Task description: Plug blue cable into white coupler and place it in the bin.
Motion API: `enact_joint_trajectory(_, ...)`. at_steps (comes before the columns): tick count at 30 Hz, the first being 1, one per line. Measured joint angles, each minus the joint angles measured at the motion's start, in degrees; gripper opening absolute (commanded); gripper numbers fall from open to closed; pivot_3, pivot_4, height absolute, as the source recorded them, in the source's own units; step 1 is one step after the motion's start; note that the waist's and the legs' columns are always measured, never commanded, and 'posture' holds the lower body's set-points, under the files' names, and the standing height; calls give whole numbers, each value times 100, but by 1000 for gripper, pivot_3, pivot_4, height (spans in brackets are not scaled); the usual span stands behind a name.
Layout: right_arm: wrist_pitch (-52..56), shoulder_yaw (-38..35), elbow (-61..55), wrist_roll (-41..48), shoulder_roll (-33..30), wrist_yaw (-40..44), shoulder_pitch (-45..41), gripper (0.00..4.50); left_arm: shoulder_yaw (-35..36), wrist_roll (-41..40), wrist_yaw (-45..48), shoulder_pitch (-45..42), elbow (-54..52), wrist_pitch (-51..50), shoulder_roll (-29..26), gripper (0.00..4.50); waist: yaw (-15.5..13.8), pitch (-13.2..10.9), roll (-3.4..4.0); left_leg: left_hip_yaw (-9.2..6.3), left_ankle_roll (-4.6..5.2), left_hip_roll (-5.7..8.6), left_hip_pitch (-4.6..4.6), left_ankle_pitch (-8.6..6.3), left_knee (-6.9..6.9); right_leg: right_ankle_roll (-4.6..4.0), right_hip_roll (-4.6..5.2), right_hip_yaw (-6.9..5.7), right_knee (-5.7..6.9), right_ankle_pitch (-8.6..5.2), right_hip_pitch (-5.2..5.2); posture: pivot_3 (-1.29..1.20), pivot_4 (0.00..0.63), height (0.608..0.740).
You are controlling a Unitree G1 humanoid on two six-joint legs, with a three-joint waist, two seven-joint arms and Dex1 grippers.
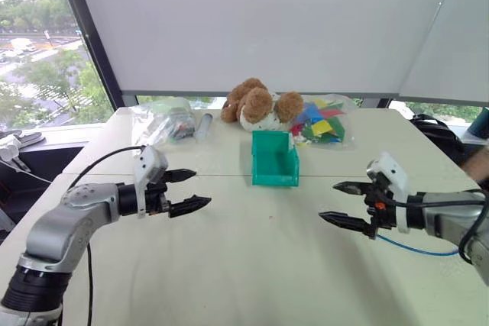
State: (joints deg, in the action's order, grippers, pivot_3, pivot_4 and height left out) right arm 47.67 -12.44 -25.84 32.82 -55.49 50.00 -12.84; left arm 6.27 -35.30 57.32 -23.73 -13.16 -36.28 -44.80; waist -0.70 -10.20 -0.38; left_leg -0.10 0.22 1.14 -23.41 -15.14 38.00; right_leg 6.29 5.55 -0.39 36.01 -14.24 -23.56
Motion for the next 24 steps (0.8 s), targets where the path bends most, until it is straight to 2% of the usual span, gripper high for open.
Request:
enact_joint_trajectory(14,141,-238,-402,112,58,-403,449,4442,127,-269,-47,-89,-30,-272,-2,4500,0,0,0,0,0,0,0,0,0,-1,-1,0,0,-1,0,0,150,740)
enact_joint_trajectory(24,212,-217,-495,202,82,-610,414,4442,89,-270,-23,-166,-6,-290,72,4500,-3,-1,-1,1,0,0,0,0,0,0,-1,0,-1,0,2,0,150,740)
